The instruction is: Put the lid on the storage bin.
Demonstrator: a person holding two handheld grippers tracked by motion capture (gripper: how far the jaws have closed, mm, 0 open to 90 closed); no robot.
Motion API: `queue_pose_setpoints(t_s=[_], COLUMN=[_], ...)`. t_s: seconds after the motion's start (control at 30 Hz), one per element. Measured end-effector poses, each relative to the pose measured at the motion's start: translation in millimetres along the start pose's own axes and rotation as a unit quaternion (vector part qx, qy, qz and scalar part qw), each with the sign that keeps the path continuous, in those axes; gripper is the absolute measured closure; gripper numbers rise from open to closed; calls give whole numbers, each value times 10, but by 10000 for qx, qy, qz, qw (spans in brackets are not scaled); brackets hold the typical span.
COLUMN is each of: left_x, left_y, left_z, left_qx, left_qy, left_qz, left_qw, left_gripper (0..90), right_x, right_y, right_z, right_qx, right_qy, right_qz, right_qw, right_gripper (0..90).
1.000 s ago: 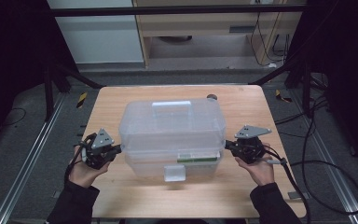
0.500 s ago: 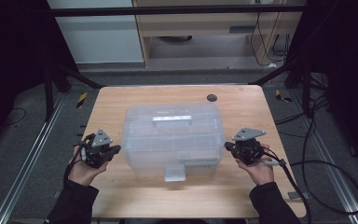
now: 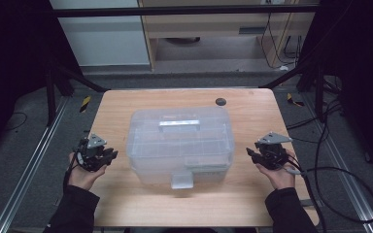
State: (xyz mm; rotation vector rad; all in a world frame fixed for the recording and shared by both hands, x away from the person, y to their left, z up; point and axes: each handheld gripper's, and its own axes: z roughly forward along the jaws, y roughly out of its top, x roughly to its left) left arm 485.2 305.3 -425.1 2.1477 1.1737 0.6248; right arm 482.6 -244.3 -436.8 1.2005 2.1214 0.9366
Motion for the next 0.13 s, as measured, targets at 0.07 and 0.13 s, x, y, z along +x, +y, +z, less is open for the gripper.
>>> queue_pose_setpoints(t_s=[0.07, 0.13], left_x=[32, 54], left_y=[-20, -36], left_z=[11, 19], left_qx=[2, 9], left_qy=[81, 171], left_qz=[-63, -112], left_qw=[9999, 9998], left_gripper=[663, 616], right_x=[-41, -78], right_y=[-34, -59], right_z=[-12, -25], right_qx=[-37, -93], right_qy=[-69, -146], right_qz=[79, 126], right_qw=[9999, 9998], right_gripper=[480, 431])
